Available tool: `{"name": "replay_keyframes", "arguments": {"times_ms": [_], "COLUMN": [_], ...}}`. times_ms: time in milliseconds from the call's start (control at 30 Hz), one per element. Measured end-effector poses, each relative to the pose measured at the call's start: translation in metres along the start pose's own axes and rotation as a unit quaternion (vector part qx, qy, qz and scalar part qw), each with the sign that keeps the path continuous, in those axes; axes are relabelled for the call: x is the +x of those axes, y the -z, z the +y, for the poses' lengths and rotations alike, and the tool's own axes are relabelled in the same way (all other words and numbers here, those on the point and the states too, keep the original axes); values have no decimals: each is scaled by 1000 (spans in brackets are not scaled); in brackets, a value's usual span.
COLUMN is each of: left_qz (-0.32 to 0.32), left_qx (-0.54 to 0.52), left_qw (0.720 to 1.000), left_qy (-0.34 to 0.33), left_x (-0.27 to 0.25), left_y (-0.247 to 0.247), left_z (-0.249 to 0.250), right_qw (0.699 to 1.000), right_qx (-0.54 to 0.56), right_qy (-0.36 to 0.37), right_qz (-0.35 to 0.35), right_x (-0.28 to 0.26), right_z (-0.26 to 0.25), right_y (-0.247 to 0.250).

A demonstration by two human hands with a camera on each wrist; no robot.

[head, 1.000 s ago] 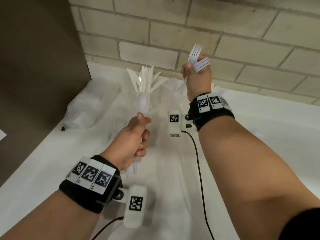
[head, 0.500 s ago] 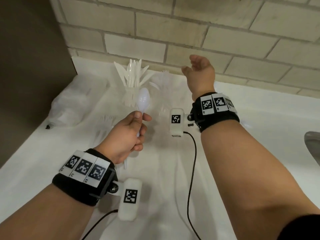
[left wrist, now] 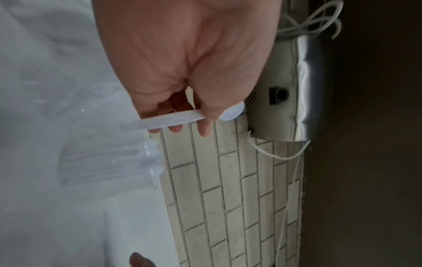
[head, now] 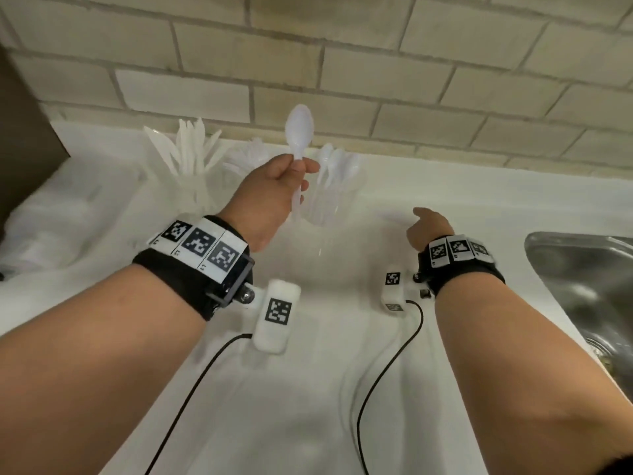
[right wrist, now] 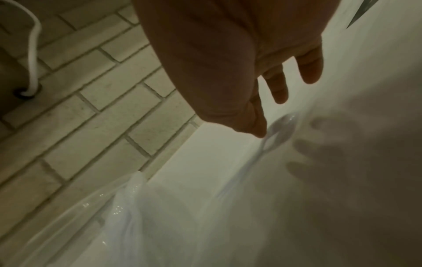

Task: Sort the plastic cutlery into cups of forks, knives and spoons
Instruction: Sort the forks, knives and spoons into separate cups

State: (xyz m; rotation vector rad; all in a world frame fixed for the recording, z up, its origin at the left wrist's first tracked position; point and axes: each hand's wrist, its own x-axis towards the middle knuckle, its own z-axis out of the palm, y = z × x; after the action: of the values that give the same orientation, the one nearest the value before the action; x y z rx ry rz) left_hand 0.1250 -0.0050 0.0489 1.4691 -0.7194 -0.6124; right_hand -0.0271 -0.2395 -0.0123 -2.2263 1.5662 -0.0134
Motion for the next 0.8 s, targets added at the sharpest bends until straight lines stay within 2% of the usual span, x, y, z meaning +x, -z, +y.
{"name": "replay_keyframes", "arguments": {"times_ms": [100, 200, 267, 400, 467, 533, 600, 700, 800], "left_qz": [6, 57, 92, 129, 134, 137, 143, 141, 120], "left_qx": [15, 47, 51, 81, 86, 93, 117, 172, 224], "left_qw": [999, 996, 992, 985, 983, 982, 978, 970, 966], "left_qy": [-29, -60, -71, -83, -88, -94, -98, -97, -59], "left_x": [21, 40, 49, 57, 60, 63, 67, 75, 80], "left_y": [-20, -36, -44, -51, -50, -48, -47, -46, -48], "left_z": [2, -1, -6, -16, -19, -19, -17, -16, -16], "right_qw": [998, 992, 991, 997, 993, 981, 962, 947, 947], "right_qx": [-57, -126, -131, -57, 2, 31, 38, 61, 44], "right_qy": [4, 20, 19, 4, 21, 71, 151, 217, 253], "right_qz": [-25, 2, 17, 56, 113, 177, 223, 228, 192], "right_x": [4, 6, 6, 1, -7, -18, -29, -37, -39], "right_z": [4, 3, 2, 2, -5, -19, -38, -68, -91], "right_y": [-4, -4, -7, -1, 17, 39, 57, 66, 57]}}
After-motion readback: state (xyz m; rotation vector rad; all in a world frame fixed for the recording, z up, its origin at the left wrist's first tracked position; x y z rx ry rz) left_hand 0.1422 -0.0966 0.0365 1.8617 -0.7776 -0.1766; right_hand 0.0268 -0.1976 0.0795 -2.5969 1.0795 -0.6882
